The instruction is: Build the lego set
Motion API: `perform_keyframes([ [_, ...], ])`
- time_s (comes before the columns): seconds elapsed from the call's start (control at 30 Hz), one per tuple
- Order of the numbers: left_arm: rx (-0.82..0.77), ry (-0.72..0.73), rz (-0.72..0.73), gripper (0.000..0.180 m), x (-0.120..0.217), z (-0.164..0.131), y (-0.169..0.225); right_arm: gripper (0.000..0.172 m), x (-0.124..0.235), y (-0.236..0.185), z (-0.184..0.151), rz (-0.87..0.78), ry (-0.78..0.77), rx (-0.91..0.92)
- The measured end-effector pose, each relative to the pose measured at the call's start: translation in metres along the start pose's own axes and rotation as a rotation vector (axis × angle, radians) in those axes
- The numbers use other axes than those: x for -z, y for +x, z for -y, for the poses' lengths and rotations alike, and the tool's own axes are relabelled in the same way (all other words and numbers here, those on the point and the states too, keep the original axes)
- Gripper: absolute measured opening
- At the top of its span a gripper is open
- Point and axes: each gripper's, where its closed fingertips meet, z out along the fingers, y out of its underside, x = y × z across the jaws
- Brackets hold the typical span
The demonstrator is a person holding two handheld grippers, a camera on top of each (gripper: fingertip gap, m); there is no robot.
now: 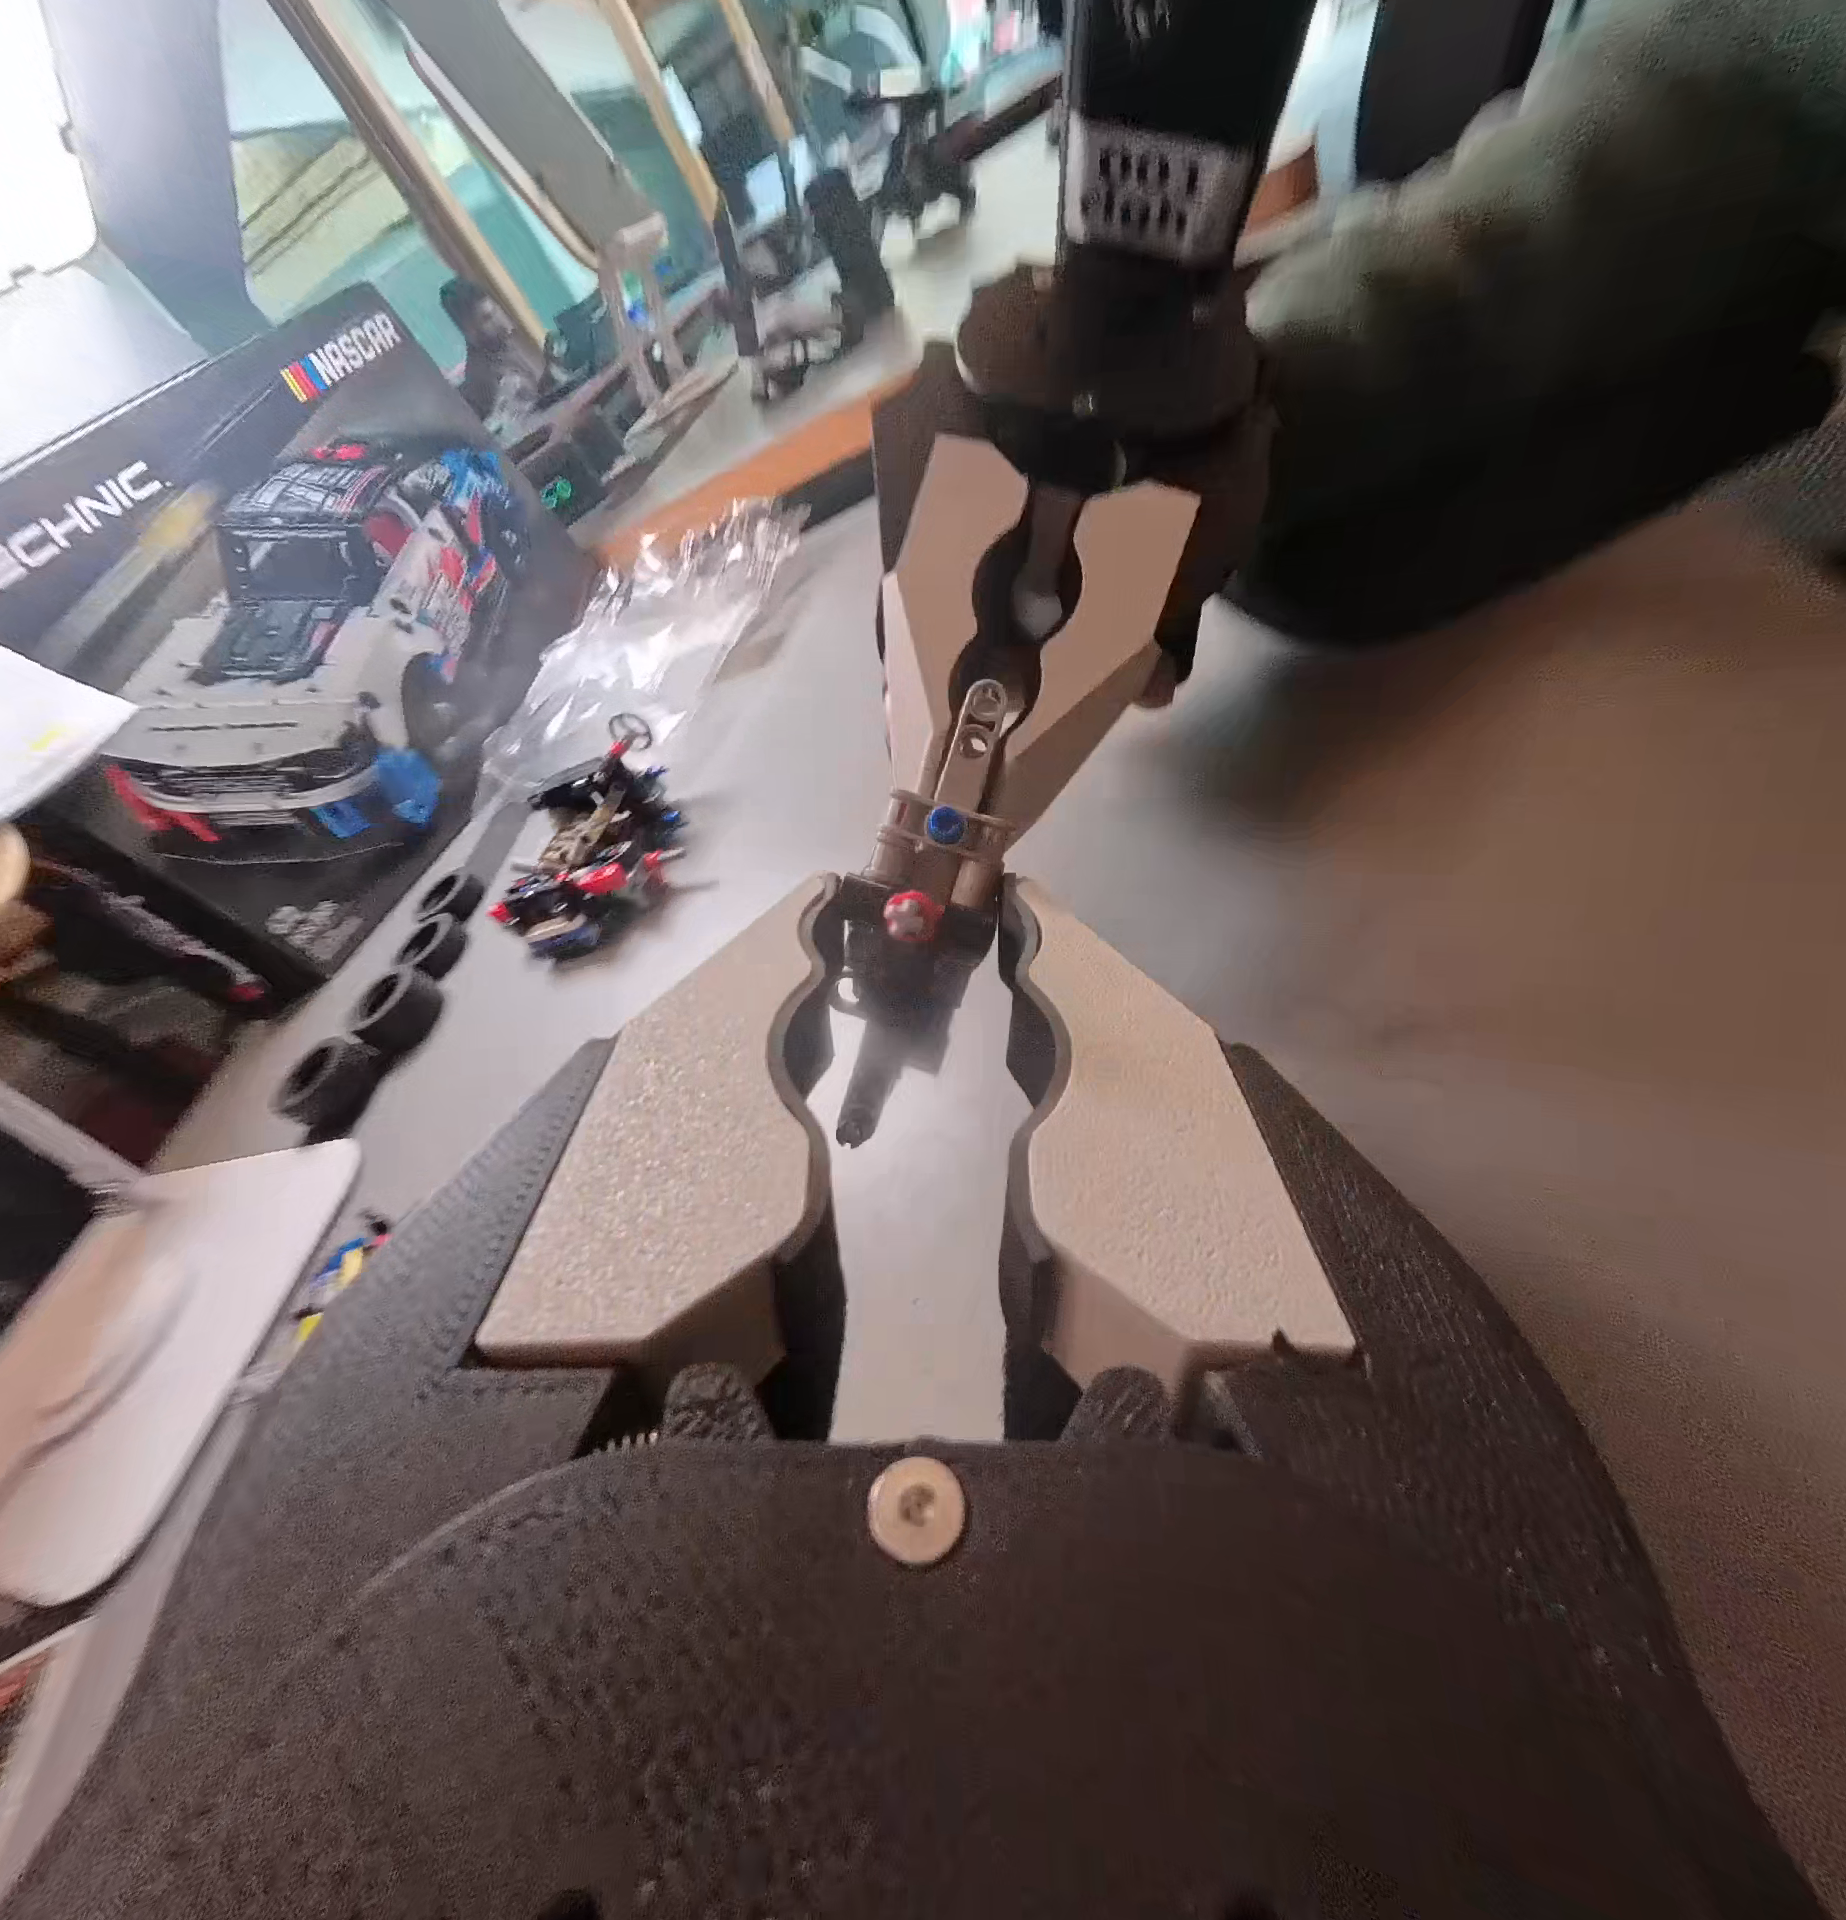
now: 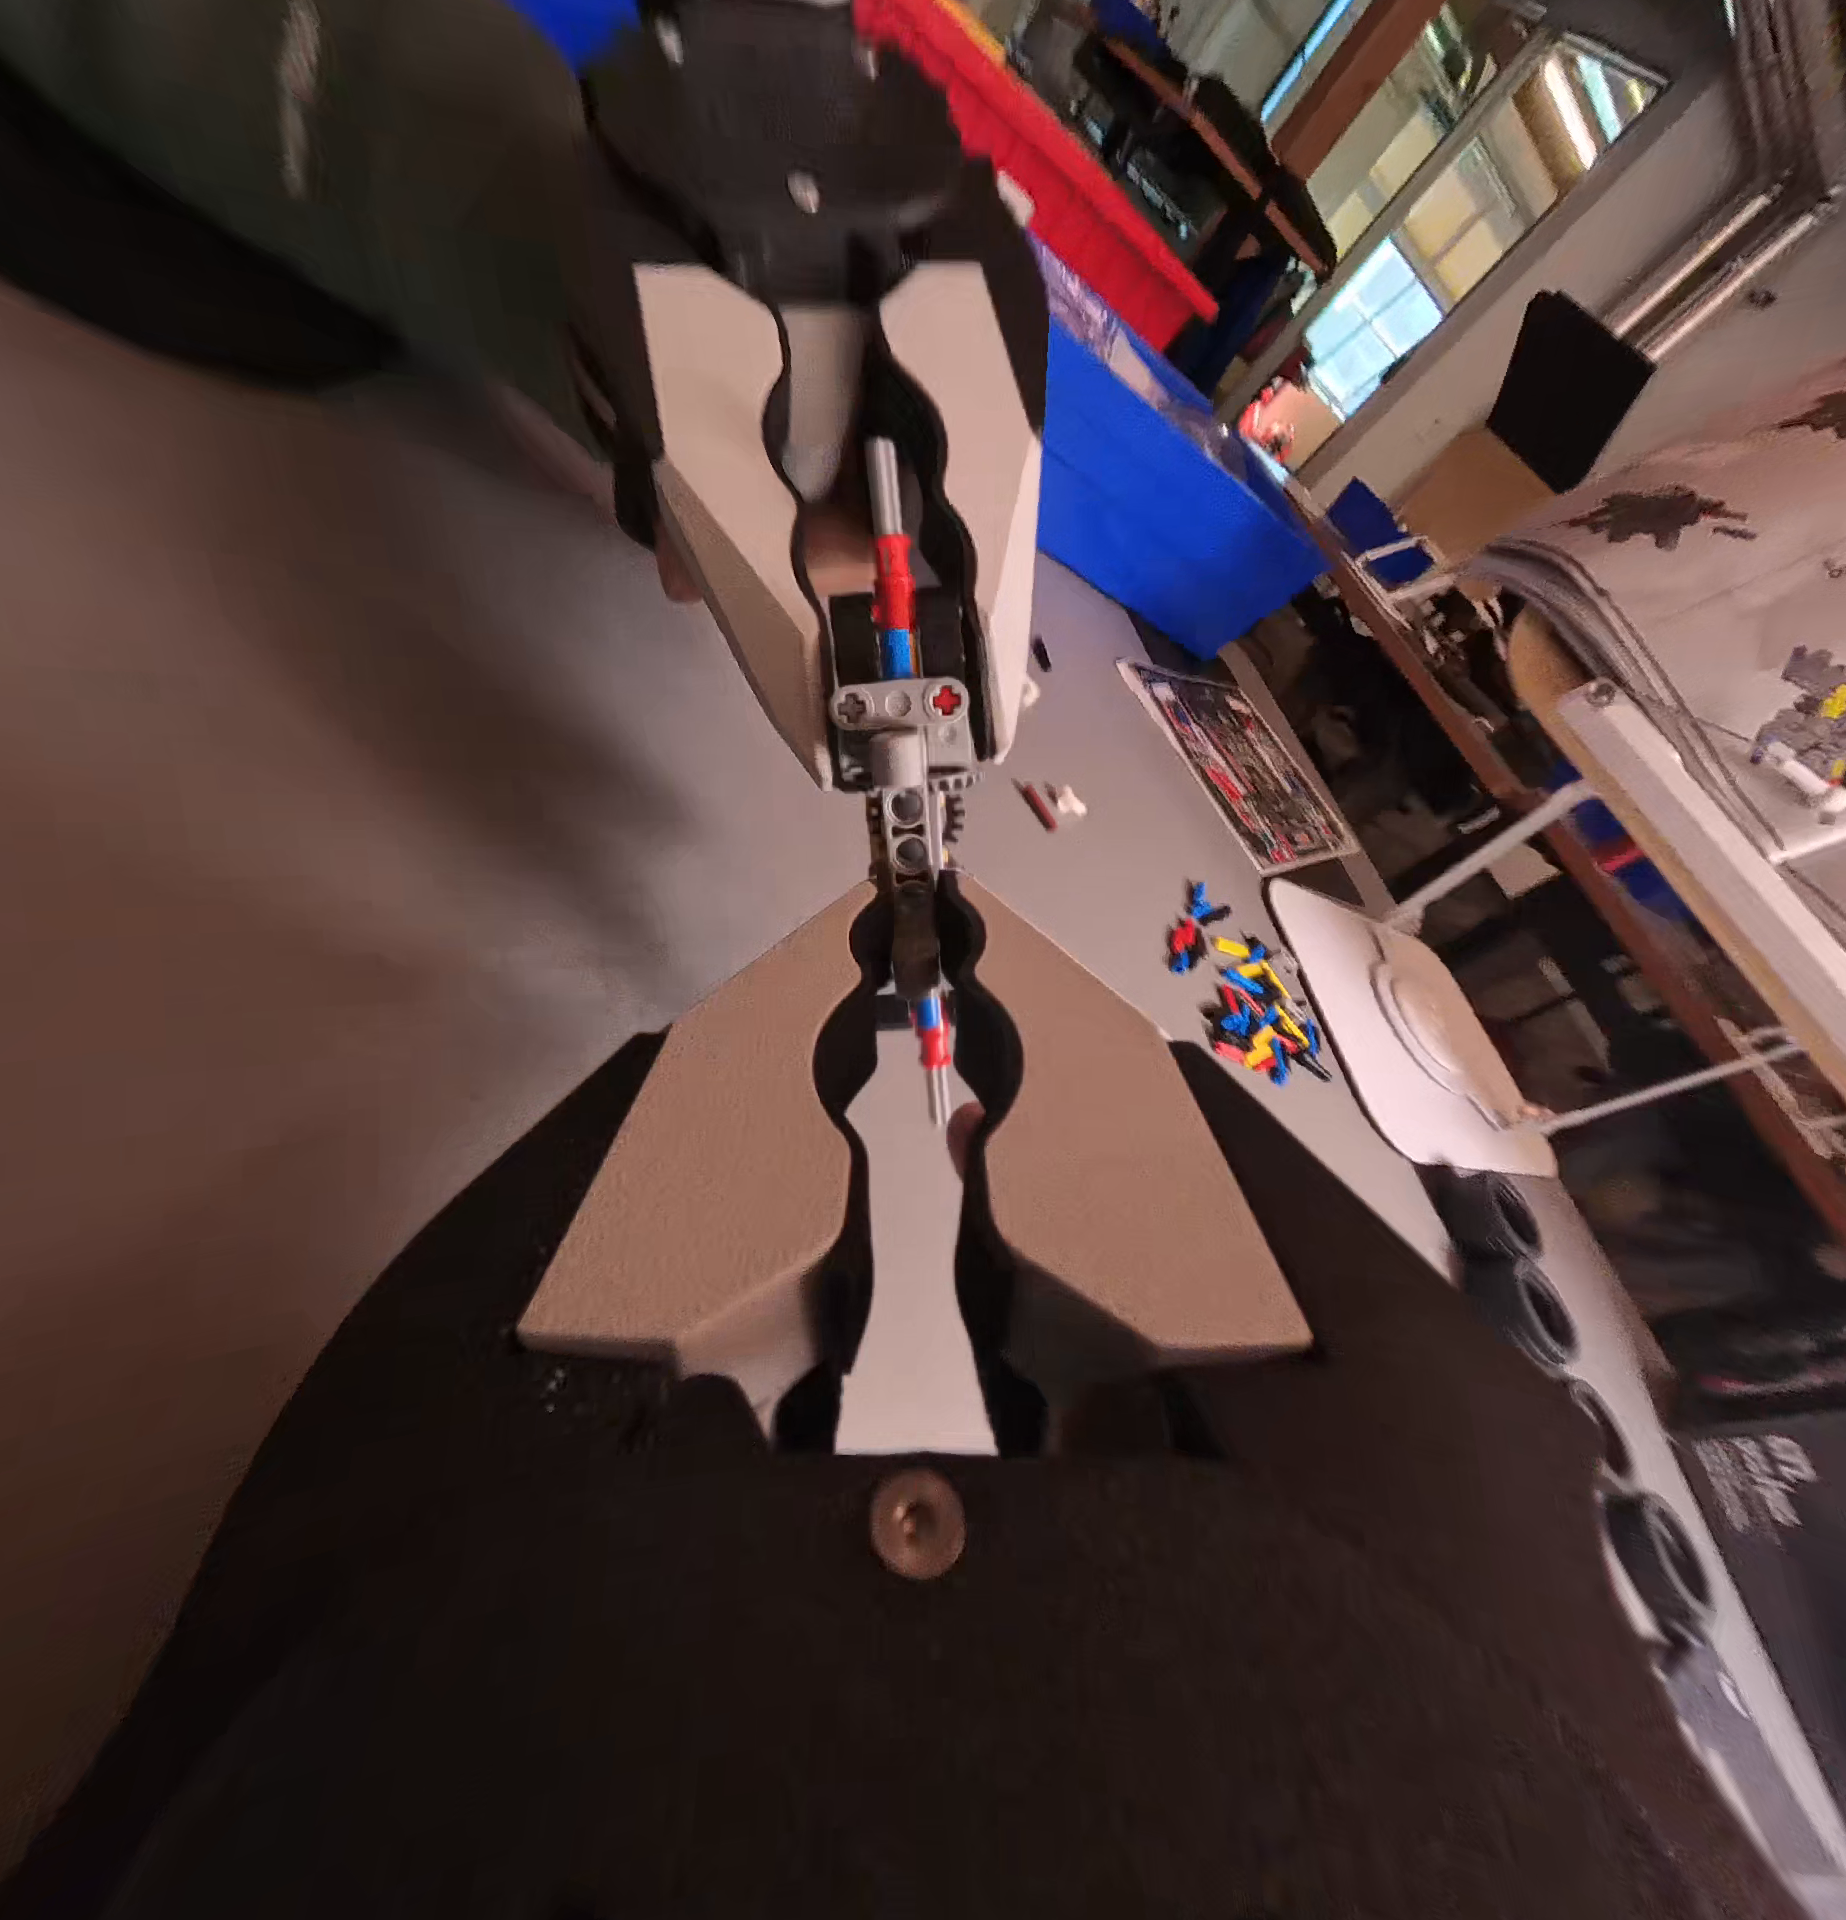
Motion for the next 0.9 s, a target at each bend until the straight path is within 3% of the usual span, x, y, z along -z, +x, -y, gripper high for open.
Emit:
perform_keyframes([
  [0.1,-0.333,-0.216,0.139,0.026,-0.009,-0.02,-0.003,0.012,-0.006,0.006,-0.028,-0.041,-0.152,-0.001],
  [0.13,-0.459,-0.291,0.192,0.026,-0.011,-0.027,-0.005,0.024,-0.006,0.005,-0.034,-0.024,-0.187,-0.038],
  [0.2,-0.657,-0.423,0.264,0.025,-0.014,-0.041,-0.01,0.066,-0.003,-0.003,-0.038,0.089,-0.213,-0.225],
  [0.27,-0.736,-0.488,0.267,0.026,-0.019,-0.052,-0.007,0.083,0.0,-0.008,-0.037,0.184,-0.224,-0.47],
  [0.37,-0.81,-0.492,0.29,0.026,-0.024,-0.048,-0.003,0.077,-0.003,-0.012,-0.042,0.226,-0.245,-0.641],
  [0.47,-0.86,-0.476,0.282,0.026,-0.028,-0.042,0.005,0.046,-0.007,-0.012,-0.056,0.183,-0.319,-0.599],
  [0.53,-0.865,-0.448,0.261,0.026,-0.029,-0.04,0.013,0.041,-0.004,-0.013,-0.055,0.203,-0.31,-0.535],
  [0.63,-0.631,-0.369,0.184,0.035,-0.025,-0.035,0.021,0.041,0.001,-0.01,-0.059,0.181,-0.319,-0.454],
  [0.8,0.021,-0.237,0.04,0.055,-0.002,-0.029,0.018,0.041,0.009,-0.015,-0.072,0.188,-0.371,-0.349],
  [0.9,0.272,-0.224,0.004,0.06,0.01,-0.041,0.007,0.041,0.009,-0.018,-0.072,0.208,-0.377,-0.334],
])
